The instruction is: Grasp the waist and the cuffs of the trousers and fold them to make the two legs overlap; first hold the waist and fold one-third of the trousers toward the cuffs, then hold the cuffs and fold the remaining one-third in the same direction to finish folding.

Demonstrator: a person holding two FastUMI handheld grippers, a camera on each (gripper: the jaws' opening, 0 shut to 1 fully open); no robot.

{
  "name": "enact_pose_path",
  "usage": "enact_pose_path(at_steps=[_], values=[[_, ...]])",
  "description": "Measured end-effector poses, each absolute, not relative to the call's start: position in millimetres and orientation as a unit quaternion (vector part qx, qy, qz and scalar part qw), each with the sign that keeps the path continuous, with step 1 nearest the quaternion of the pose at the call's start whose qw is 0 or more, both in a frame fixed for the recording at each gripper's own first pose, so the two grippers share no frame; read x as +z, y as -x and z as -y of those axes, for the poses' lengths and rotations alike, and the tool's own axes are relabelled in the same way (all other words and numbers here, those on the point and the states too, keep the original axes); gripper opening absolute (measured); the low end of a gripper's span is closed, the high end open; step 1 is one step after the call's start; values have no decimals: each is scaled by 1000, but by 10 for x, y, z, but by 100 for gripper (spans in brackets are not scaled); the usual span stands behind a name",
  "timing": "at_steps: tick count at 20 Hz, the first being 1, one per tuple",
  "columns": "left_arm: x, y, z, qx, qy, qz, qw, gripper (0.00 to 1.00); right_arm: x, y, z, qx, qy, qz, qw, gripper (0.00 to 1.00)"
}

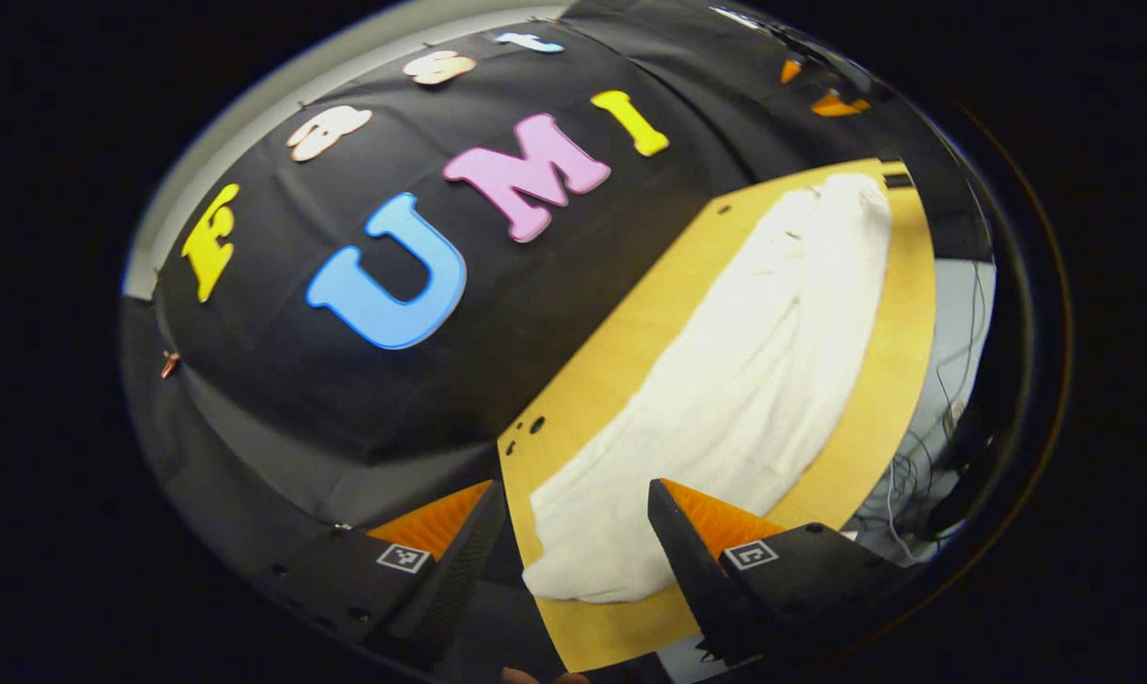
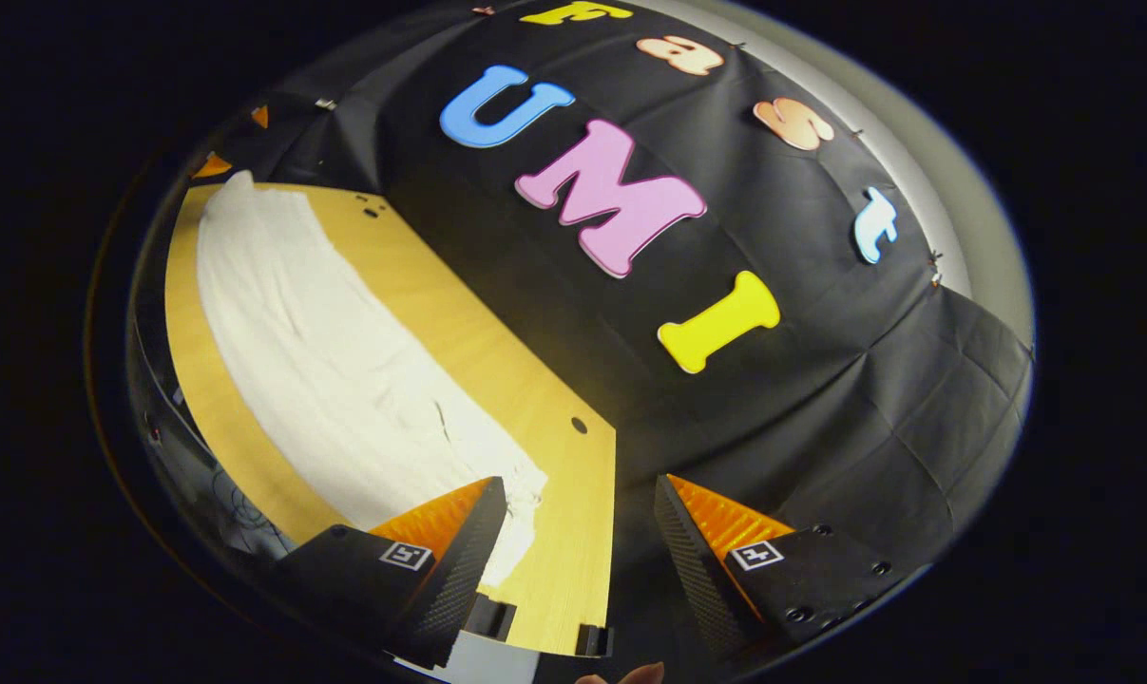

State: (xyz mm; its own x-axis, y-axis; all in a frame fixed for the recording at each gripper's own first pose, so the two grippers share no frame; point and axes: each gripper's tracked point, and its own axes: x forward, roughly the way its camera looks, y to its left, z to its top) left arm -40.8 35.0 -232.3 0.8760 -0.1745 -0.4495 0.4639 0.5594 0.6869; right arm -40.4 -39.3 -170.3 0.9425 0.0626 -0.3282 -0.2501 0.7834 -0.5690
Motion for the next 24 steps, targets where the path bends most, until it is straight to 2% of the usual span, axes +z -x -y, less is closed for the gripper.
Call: enact_pose_path(at_steps=[4, 8, 16, 17, 20, 22, 23, 24], values=[[-3029, 532, -426, -238, -506, -218, 800, 96, -2082, 539, 371, 113, 335, -183, 917, 97], [-3499, 570, -575, -275, -548, -267, 744, 97, -2201, 564, 408, 116, 331, -197, 915, 97], [-3700, 105, -772, -290, -595, -308, 684, 93, -2348, 473, 601, 111, 336, -215, 910, 97], [-3718, 40, -799, -290, -596, -315, 679, 85, -2372, 458, 602, 112, 336, -216, 910, 97], [-3776, -58, -781, -294, -573, -343, 683, 74, -2466, 384, 613, 124, 346, -218, 904, 97], [-3853, -65, -780, -293, -551, -373, 687, 60, -2571, 341, 601, 139, 358, -220, 897, 97], [-3881, -53, -815, -292, -550, -382, 683, 41, -2639, 338, 600, 150, 369, -220, 890, 97], [-3934, -64, -792, -291, -558, -382, 677, 33, -2712, 332, 591, 162, 382, -221, 882, 97]])
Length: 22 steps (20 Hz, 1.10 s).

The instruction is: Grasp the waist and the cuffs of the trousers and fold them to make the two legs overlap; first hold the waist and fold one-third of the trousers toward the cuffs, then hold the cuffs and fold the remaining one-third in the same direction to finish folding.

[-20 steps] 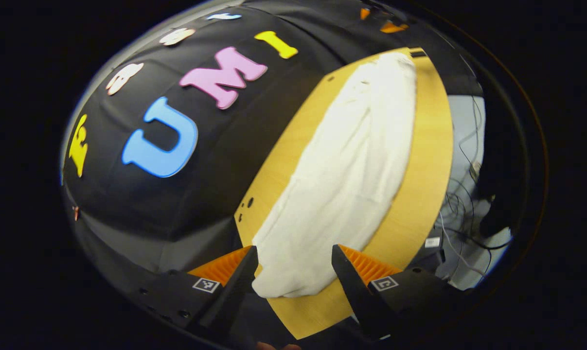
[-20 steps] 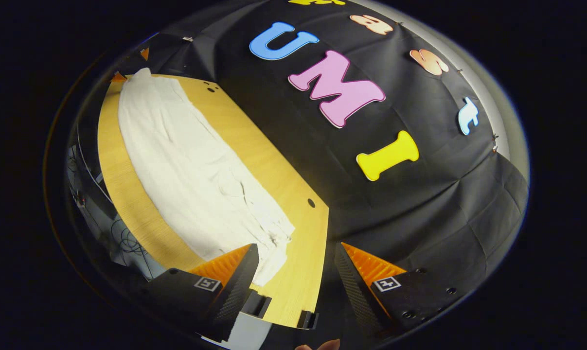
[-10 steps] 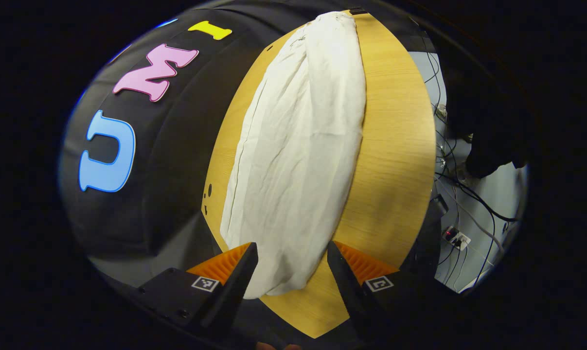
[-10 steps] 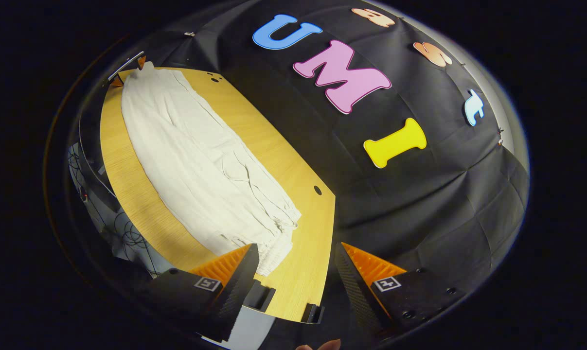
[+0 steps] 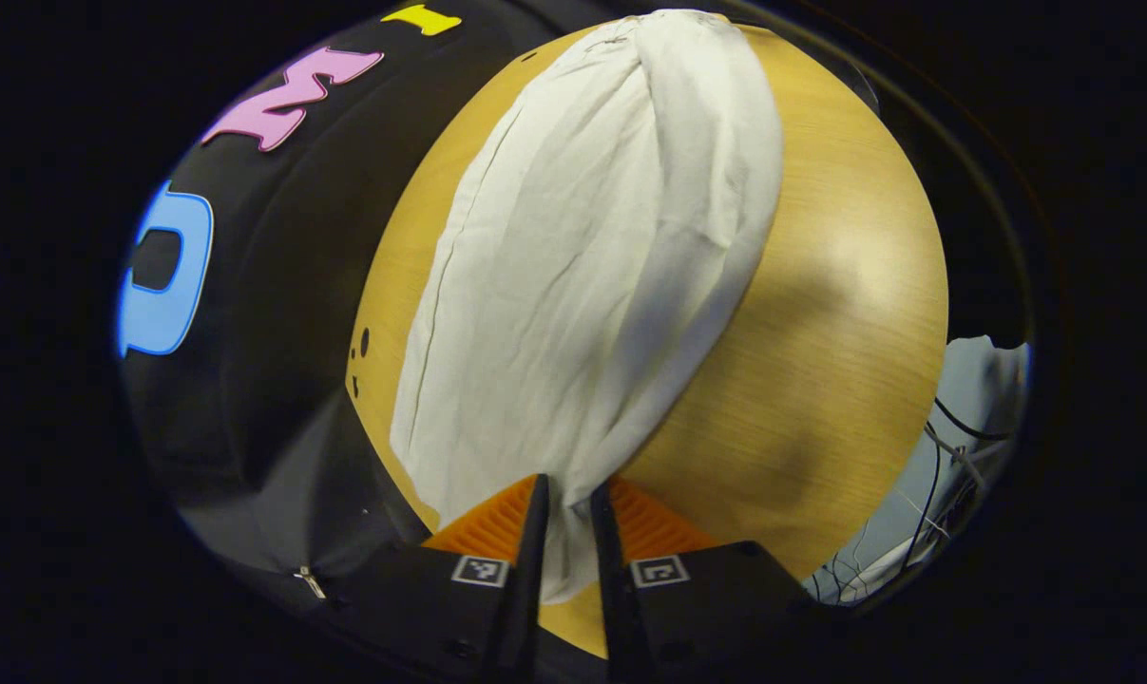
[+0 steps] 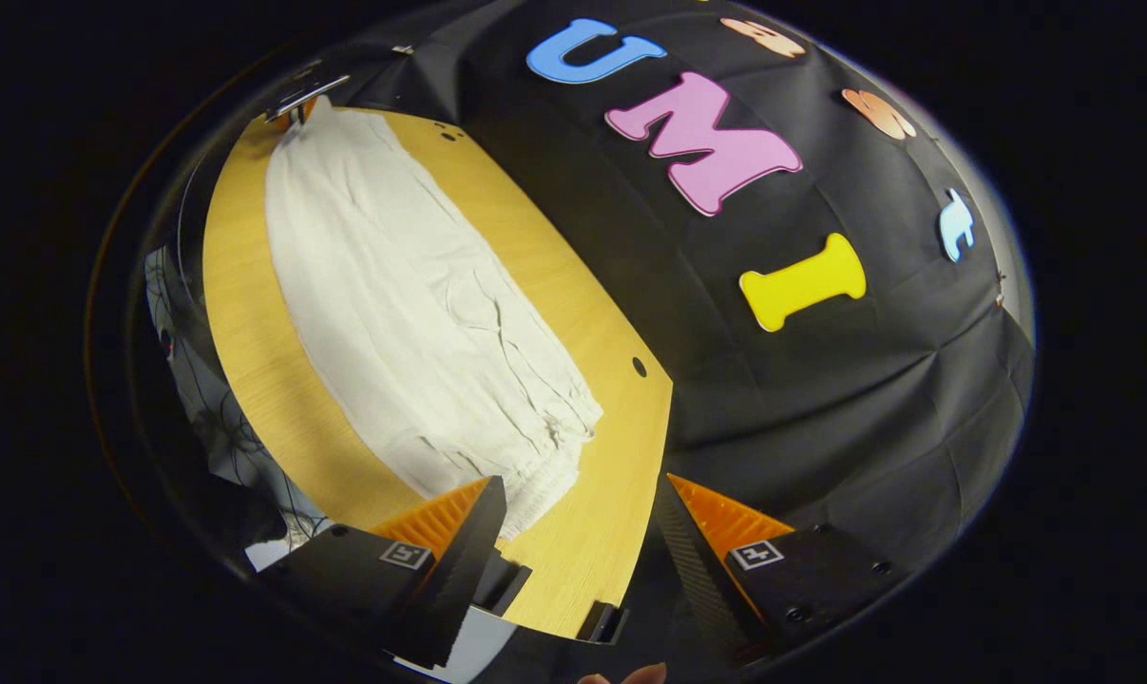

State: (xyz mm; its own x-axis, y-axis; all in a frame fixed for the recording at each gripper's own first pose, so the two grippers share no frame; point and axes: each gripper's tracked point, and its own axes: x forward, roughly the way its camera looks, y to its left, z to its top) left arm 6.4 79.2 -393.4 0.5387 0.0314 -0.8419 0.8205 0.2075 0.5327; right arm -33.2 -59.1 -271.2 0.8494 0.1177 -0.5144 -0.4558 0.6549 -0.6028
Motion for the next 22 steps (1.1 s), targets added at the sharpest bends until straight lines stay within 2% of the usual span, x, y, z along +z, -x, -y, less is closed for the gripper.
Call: enact_pose_path(at_steps=[1, 3, 9, 15, 17, 18, 20, 22], values=[[-3938, -54, -770, -295, -573, -374, 667, 12, -2793, 341, 571, 178, 396, -222, 873, 97], [-3946, -59, -759, -299, -600, -363, 647, 8, -3017, 386, 505, 216, 426, -224, 850, 97], [-3938, -49, -772, -293, -593, -388, 642, 6, -3694, 510, 332, 305, 489, -236, 783, 98], [-3937, -56, -762, -280, -594, -386, 648, 6, -3785, 135, 159, 316, 536, -201, 757, 93], [-3943, -63, -771, -278, -596, -386, 647, 6, -3829, -3, 141, 317, 552, -201, 745, 85], [-3945, -65, -760, -281, -598, -384, 645, 6, -3838, -66, 116, 314, 556, -202, 743, 76], [-3945, -63, -759, -287, -602, -380, 641, 5, -3984, -79, 107, 306, 553, -226, 741, 67], [-3948, -61, -772, -290, -601, -379, 641, 6, -4045, -88, 92, 292, 550, -251, 741, 25]])
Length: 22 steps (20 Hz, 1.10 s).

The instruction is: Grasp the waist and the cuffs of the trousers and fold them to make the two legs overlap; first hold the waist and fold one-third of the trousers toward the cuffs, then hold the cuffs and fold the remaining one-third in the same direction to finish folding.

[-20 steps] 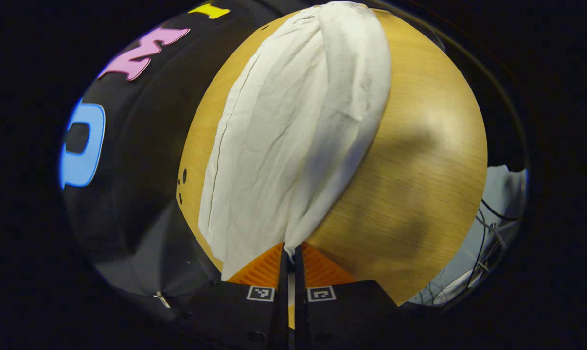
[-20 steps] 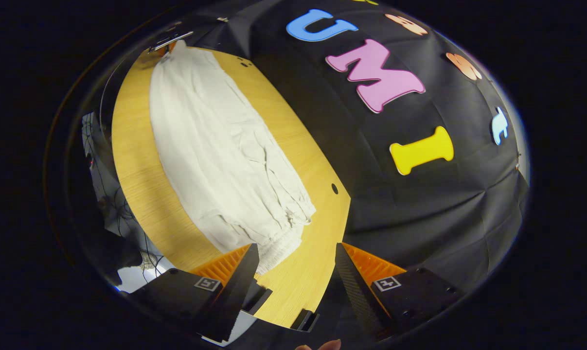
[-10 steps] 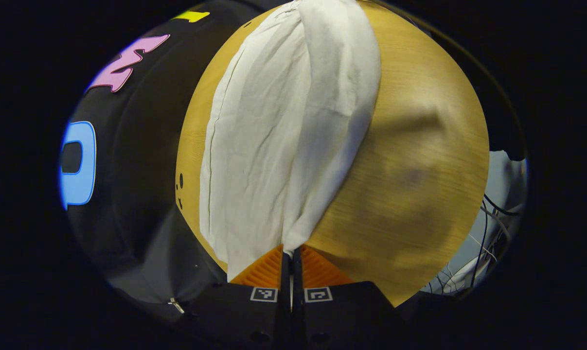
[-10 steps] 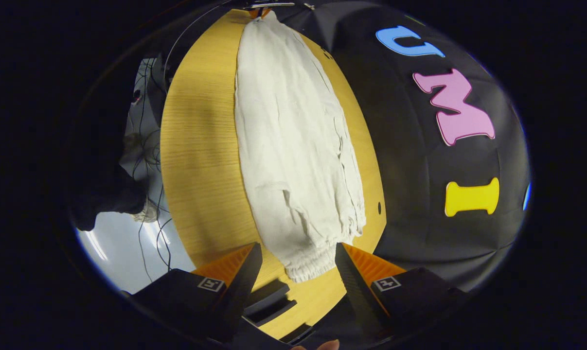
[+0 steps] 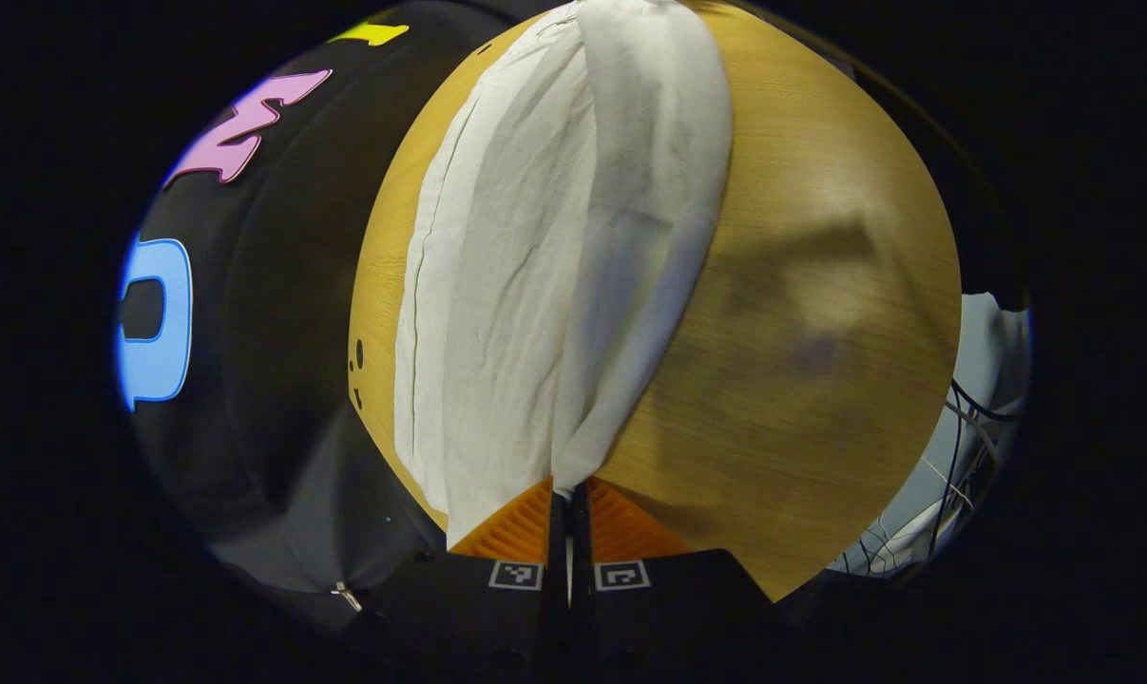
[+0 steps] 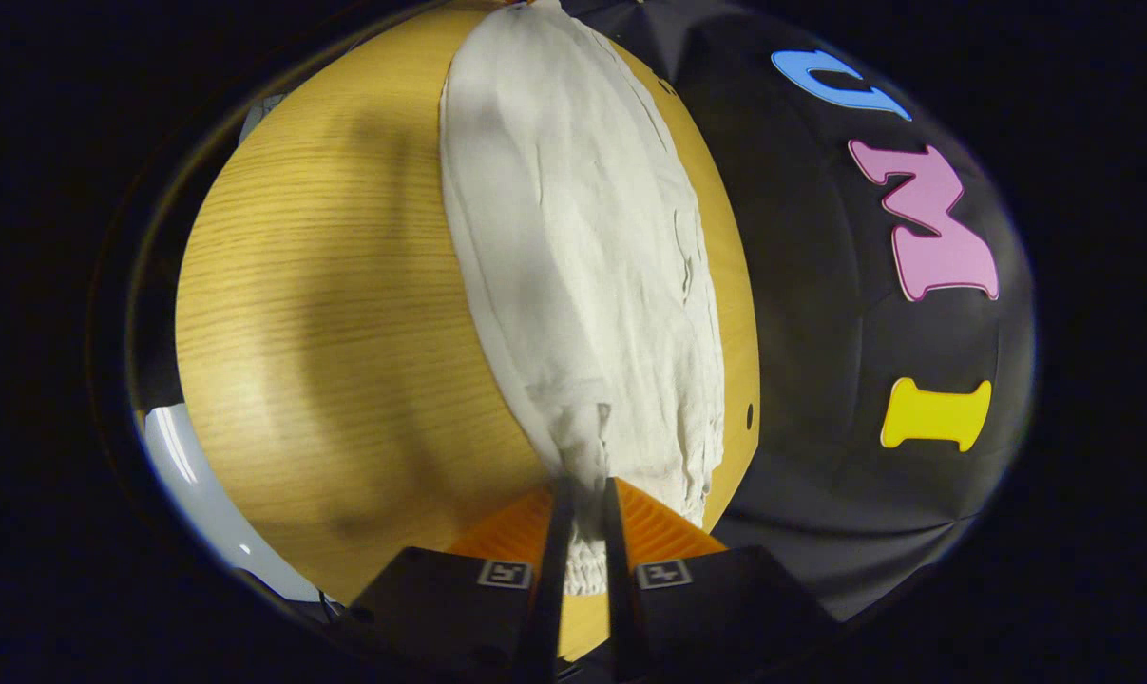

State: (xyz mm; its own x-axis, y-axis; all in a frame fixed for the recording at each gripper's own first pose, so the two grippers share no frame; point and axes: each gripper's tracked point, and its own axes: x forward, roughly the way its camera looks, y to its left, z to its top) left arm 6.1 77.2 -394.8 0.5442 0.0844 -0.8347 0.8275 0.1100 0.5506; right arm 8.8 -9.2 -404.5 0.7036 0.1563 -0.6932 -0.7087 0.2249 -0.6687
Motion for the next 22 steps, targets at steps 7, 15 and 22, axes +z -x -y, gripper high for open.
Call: enact_pose_path(at_steps=[7, 15, 22], values=[[-3909, -122, -774, -263, -583, -373, 672, 5, -3809, -142, 81, 274, 536, -235, 763, 5], [-3309, -591, -709, -200, -529, -326, 758, 5, -2987, -571, 103, 217, 485, -170, 830, 5], [-3036, -1232, -606, -172, -482, -315, 799, 5, -2784, -1157, -8, 179, 416, -176, 874, 5]])
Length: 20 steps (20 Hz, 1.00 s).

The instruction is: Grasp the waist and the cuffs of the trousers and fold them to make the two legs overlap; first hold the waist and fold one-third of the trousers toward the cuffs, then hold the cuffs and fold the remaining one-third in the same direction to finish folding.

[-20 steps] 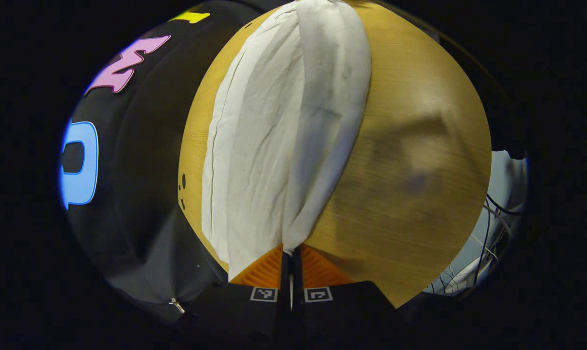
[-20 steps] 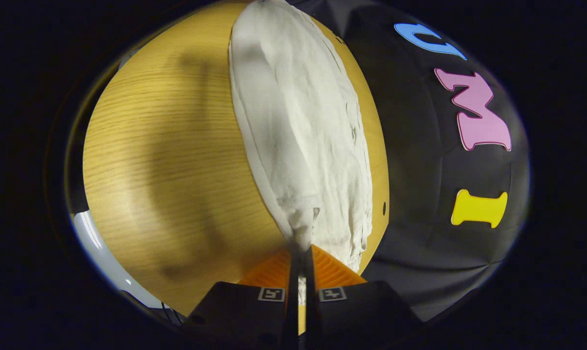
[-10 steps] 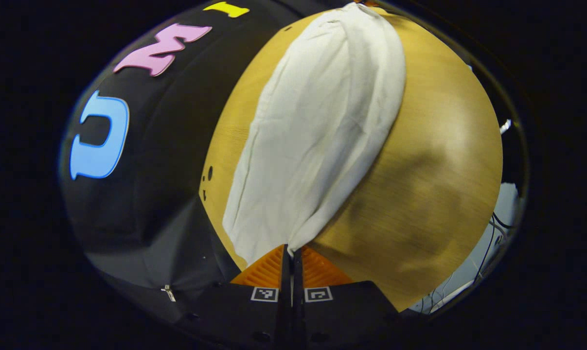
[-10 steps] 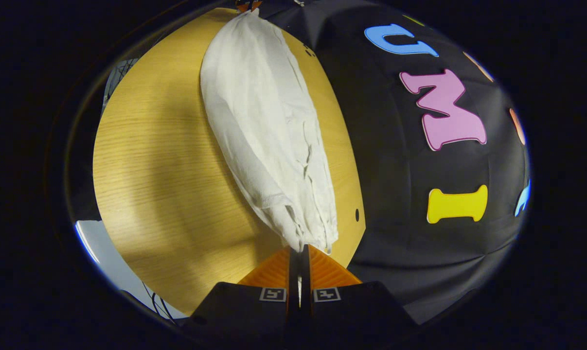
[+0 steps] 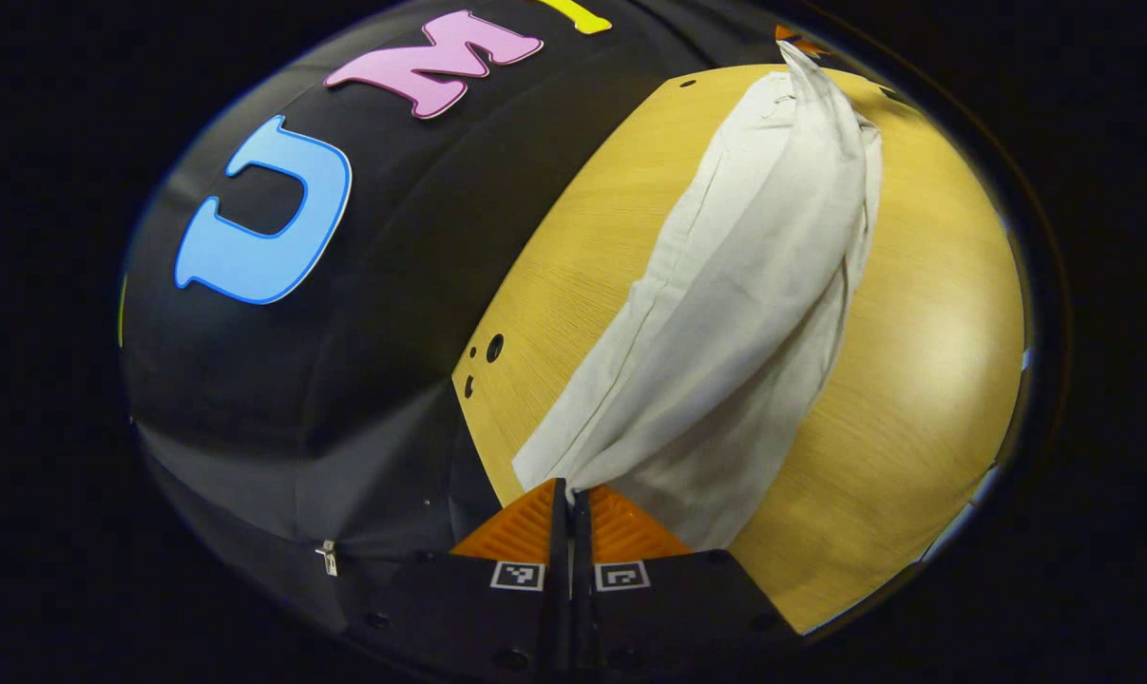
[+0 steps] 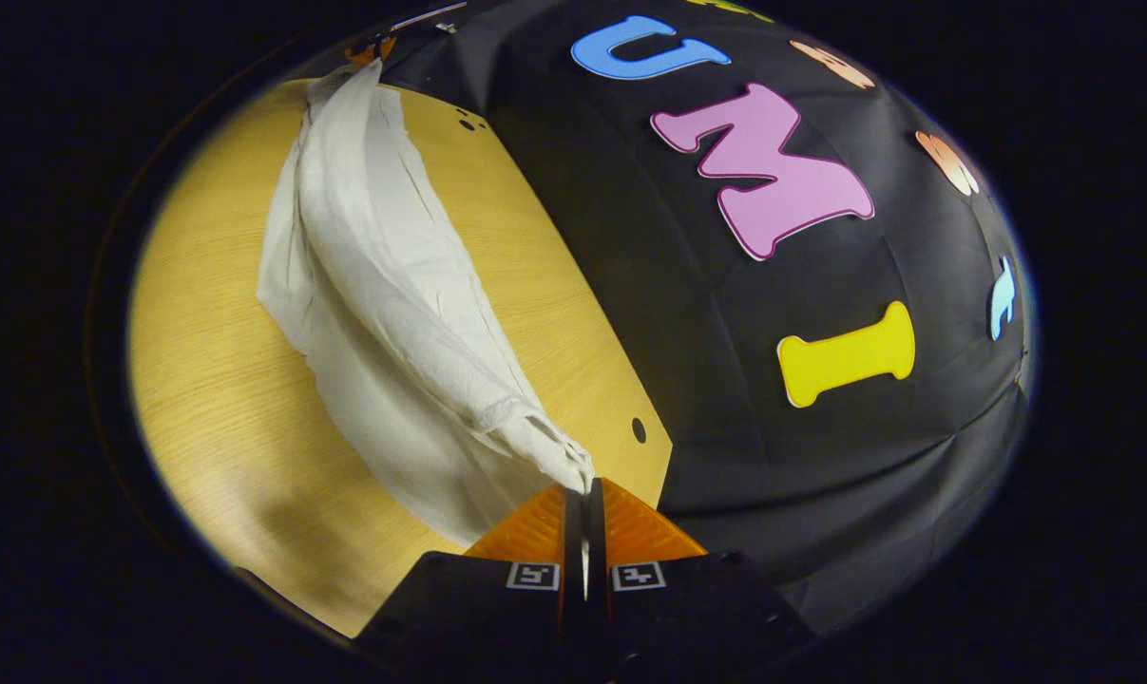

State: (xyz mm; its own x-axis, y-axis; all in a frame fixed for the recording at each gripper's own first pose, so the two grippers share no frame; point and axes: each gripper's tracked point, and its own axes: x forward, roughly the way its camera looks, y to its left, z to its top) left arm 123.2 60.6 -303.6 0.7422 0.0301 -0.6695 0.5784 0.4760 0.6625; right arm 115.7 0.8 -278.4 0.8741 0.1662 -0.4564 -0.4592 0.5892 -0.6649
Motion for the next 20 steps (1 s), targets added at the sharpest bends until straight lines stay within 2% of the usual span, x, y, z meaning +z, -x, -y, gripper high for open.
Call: enact_pose_path(at_steps=[3, 7, 12, 17, 20], values=[[-3141, -1402, -597, -179, -473, -330, 797, 5, -2844, -1315, -81, 193, 402, -186, 875, 5], [-3344, -1476, -626, -185, -429, -383, 797, 5, -2996, -1412, -108, 208, 356, -225, 883, 5], [-3585, -1555, -639, -172, -345, -453, 804, 6, -3326, -1586, -54, 198, 276, -298, 892, 6], [-3895, -1543, -632, -164, -313, -510, 784, 5, -3664, -1806, -135, 185, 231, -348, 890, 6], [-3956, -1586, -619, -162, -313, -513, 783, 5, -3811, -1862, -155, 180, 228, -367, 884, 8]])
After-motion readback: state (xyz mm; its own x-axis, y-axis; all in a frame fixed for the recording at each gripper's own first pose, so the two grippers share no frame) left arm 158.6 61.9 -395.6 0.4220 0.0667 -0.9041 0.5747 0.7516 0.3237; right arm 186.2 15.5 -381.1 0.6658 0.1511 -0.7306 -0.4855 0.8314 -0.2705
